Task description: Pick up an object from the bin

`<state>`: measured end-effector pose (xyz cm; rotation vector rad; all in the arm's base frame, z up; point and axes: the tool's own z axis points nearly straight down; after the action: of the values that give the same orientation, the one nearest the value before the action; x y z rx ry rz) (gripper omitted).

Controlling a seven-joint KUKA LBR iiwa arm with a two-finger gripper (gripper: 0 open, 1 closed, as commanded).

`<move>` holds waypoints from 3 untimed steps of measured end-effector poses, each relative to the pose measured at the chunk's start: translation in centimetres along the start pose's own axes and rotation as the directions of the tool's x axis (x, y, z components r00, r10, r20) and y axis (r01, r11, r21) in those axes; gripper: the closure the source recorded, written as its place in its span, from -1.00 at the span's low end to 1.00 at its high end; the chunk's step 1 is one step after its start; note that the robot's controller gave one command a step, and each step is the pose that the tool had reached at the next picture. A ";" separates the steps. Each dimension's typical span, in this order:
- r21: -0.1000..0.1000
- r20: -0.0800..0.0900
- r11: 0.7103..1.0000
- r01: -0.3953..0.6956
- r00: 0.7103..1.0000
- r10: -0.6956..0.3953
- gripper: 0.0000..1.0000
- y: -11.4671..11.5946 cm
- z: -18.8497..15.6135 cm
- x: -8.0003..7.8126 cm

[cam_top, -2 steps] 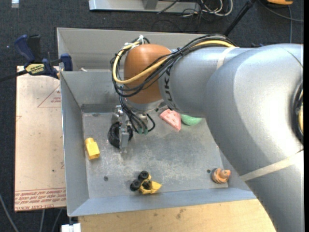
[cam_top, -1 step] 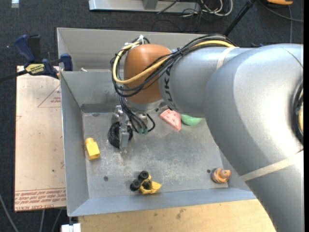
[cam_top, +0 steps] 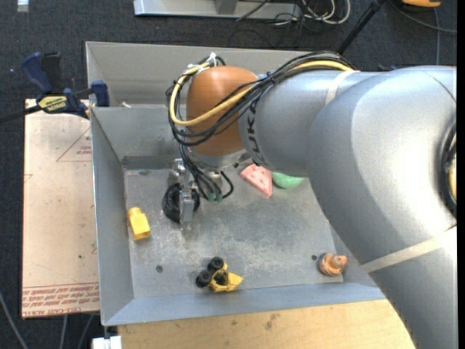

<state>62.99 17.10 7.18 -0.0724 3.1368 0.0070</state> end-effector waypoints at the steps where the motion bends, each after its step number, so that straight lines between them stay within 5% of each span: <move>1: 0.000 0.000 1.000 0.000 1.000 0.000 1.00 0.0 0.0 0.0; 3: 0.002 0.003 0.994 0.106 0.994 -0.106 1.00 -1.0 0.0 -1.2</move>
Offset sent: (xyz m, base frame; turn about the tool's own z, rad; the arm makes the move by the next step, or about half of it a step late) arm 0.0104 -0.0105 -0.0018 -0.1076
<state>64.20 16.18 7.22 -0.2384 3.1254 0.0044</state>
